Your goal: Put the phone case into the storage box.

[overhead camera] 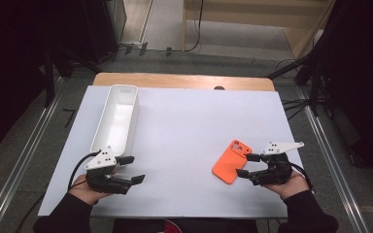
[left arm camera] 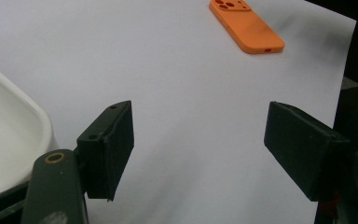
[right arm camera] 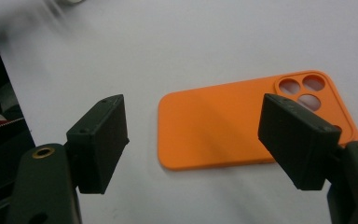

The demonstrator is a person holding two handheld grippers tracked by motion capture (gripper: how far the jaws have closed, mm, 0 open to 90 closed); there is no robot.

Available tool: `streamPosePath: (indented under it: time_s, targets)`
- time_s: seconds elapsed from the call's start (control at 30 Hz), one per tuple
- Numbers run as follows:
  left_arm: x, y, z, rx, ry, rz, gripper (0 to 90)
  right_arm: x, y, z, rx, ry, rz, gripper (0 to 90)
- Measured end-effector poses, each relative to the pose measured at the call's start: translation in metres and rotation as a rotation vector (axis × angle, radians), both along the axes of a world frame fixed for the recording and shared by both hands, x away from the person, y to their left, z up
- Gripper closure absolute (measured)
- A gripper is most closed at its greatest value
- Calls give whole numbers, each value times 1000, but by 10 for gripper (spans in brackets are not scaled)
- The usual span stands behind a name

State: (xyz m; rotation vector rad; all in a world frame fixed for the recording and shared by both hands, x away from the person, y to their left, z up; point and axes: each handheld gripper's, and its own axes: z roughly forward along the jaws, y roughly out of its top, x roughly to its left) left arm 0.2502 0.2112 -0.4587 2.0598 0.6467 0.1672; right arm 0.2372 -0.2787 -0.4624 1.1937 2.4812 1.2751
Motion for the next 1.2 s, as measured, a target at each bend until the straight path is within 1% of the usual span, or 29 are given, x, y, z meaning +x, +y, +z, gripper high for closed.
streamPosePath:
  time_s: [0.23, 0.27, 0.4, 0.63, 0.67, 0.7, 0.77, 0.9, 1.03, 1.07, 1.1, 1.13, 1.2]
  targets:
    - [0, 0, 0, 0, 3, 0, 245, 2, -9, -3, -20, 7, -21, 237]
    - [0, 0, 0, 1, 2, -1, 245, 3, -10, -4, -26, -1, -24, 237]
    - [0, 0, 0, 0, 0, 0, 245, 4, -14, -7, -31, 10, -36, 250]
    - [0, 0, 0, -1, -1, -1, 245, 7, -15, -12, -41, 11, -52, 305]
    - [0, 0, 0, -1, 0, -1, 245, 7, -15, -13, -39, 17, -54, 314]
    - [0, 0, 0, -1, 0, -1, 245, 8, -15, -15, -45, 27, -56, 355]
    - [0, -1, 0, -2, -1, -1, 245, 10, -16, -17, -43, 26, -54, 393]
    - [0, -1, 0, -2, -2, -2, 245, 12, -15, -21, -54, 53, -58, 473]
    - [0, -1, 0, -2, -1, -1, 245, 14, -16, -23, -63, 81, -70, 621]
    - [0, -1, 0, -3, -1, -1, 245, 14, -16, -23, -65, 91, -69, 649]
    - [0, -1, 0, -3, -1, -1, 245, 14, -16, -23, -65, 91, -69, 649]
    - [0, -1, 0, -2, -1, -1, 245, 15, -16, -25, -76, 97, -69, 706]
    - [0, -1, 0, -2, -2, -1, 245, 16, -17, -26, -81, 110, -71, 756]
